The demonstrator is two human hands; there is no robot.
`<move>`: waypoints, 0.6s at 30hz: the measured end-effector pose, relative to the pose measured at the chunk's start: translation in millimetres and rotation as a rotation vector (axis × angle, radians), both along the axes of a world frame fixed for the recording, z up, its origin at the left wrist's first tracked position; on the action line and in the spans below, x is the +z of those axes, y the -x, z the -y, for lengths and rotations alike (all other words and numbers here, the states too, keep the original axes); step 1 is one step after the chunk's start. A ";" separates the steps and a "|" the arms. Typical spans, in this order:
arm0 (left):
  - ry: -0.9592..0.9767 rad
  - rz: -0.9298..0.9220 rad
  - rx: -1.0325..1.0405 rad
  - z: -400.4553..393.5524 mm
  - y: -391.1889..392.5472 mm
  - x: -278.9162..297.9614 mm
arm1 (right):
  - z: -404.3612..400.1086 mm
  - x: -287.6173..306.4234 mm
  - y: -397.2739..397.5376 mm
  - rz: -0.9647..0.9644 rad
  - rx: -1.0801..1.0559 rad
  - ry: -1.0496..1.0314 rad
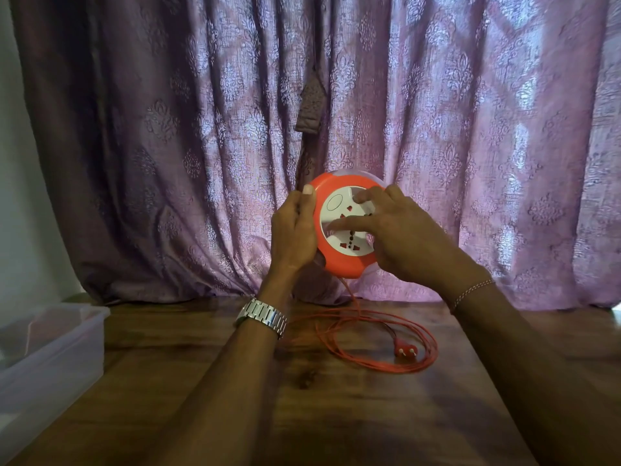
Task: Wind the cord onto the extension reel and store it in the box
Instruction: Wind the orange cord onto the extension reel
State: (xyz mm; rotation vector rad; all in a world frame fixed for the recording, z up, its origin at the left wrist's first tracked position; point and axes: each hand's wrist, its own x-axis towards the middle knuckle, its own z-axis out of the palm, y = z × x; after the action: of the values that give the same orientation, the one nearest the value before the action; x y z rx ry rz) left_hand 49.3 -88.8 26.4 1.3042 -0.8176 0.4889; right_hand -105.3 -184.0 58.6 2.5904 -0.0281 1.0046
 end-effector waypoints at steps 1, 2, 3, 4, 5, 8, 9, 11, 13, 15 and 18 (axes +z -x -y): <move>-0.014 0.005 0.003 0.7 1.3 -0.4 | 0.0 -0.1 -0.2 0.024 -0.009 0.003; -0.027 0.009 0.004 1.6 2.2 -1.1 | 0.1 -0.3 -0.6 0.050 -0.010 0.000; -0.035 0.013 0.000 1.7 4.4 -1.3 | 0.0 -0.8 -0.7 0.071 -0.014 -0.004; -0.039 0.013 -0.005 2.3 5.9 -1.4 | -0.1 -1.4 -0.2 0.084 -0.025 -0.009; -0.036 0.016 -0.013 2.7 6.2 -1.4 | 0.0 -1.8 0.5 0.096 -0.036 -0.013; -0.025 0.035 -0.012 2.8 6.4 -1.0 | 2.1 -4.4 -1.5 0.194 -0.022 -0.109; -0.025 0.038 0.001 2.5 5.8 -0.5 | 1.9 -5.7 -3.9 0.248 -0.004 -0.182; -0.031 0.027 0.009 3.1 5.0 -0.2 | 1.4 -9.5 -8.8 0.361 0.037 -0.310; -0.036 0.018 0.000 4.1 3.3 -1.1 | 0.8 -12.8 -12.4 0.433 0.046 -0.336; -0.040 0.012 0.008 4.7 2.0 -1.4 | -0.3 -14.3 -13.1 0.443 0.029 -0.312; -0.048 0.013 0.010 4.7 0.7 -1.6 | -1.2 -14.2 -10.4 0.489 -0.021 -0.214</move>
State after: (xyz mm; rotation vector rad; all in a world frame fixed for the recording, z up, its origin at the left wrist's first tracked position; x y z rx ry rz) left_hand 48.6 -93.5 24.8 1.3507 -0.8384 0.4891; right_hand -94.8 -182.8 44.4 2.4467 -0.3005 1.6815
